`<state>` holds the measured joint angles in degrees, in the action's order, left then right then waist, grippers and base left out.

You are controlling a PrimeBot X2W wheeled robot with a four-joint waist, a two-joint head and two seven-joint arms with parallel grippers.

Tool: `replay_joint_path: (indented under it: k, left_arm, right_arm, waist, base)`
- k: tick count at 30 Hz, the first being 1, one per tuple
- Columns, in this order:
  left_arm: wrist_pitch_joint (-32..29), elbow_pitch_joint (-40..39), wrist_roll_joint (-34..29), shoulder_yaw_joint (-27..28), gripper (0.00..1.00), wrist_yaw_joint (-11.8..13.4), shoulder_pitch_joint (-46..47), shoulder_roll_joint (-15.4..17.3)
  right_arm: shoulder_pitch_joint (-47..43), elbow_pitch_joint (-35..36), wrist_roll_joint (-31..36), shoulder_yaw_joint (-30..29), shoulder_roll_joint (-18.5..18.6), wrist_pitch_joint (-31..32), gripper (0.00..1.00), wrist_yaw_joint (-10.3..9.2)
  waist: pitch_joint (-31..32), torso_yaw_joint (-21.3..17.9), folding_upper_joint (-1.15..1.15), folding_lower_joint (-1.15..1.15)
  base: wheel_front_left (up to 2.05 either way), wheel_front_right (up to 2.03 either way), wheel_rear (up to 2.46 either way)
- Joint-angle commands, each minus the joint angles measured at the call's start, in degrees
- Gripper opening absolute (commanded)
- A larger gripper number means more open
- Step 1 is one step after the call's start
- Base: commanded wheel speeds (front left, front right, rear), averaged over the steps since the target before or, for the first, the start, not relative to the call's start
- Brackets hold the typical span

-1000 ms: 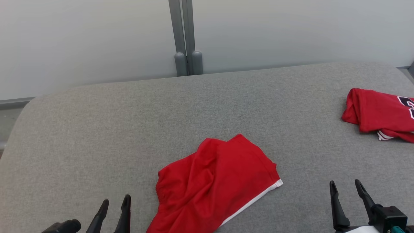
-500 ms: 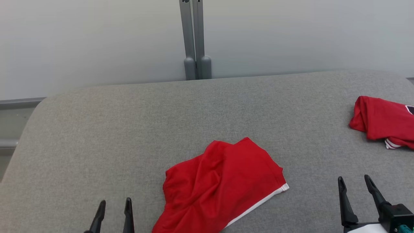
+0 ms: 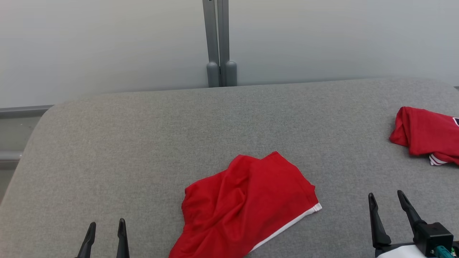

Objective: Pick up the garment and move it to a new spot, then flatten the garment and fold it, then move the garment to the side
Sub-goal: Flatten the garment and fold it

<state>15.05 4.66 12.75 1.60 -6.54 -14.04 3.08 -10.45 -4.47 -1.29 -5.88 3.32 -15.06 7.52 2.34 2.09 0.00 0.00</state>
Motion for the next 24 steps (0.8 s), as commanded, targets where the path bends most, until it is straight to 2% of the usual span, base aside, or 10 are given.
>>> replay_joint_path:
  k: [1, 12, 15, 17, 20, 24]
  left_arm:
    - [0.12, -0.21, -0.94, 0.45, 1.0, -0.24, 0.39, -0.12]
    - [0.12, -1.03, -0.14, 1.22, 1.0, -0.68, 0.06, -0.19]
    - [0.12, -1.29, 1.61, -0.03, 1.0, -0.78, -1.33, -0.2]
    - [-0.1, 0.59, 1.57, -2.93, 1.0, -0.93, -3.2, -0.01]
    - [-8.53, 0.89, 3.38, -6.24, 1.0, -0.92, -4.36, 2.67]
    - [-21.97, -4.38, 6.75, -8.4, 1.0, -0.98, -6.39, 6.11]
  right_arm:
    - [0.3, -0.16, 0.23, 0.21, 0.09, -0.14, 1.0, -0.06]
    - [0.84, 0.07, -0.21, 1.52, 0.25, -0.14, 1.0, -0.06]
    - [1.37, -0.84, -2.45, 4.72, 0.79, -0.14, 1.0, -0.06]
    - [2.03, -3.56, -4.19, 7.76, 2.51, -0.14, 1.0, -0.07]
    - [5.61, -8.88, -6.61, 12.87, 5.51, 1.27, 1.0, -0.06]
    - [10.28, -14.81, -8.71, 17.42, 8.4, 6.14, 1.0, -0.06]
  waist:
    - [-0.02, -0.19, 0.0, 0.0]
    - [0.4, -0.55, 0.0, 0.0]
    - [0.77, -0.58, 0.0, 0.0]
    - [1.07, -0.58, 0.0, 0.0]
    - [1.35, -0.38, 0.0, 0.0]
    - [0.96, 0.81, 0.0, 0.0]
  base:
    - [0.0, 0.0, 0.0]
    - [0.0, 0.0, 0.0]
    - [0.0, 0.0, 0.0]
    - [0.0, 0.0, 0.0]
    - [0.0, 0.0, 0.0]
    - [0.0, 0.0, 0.0]
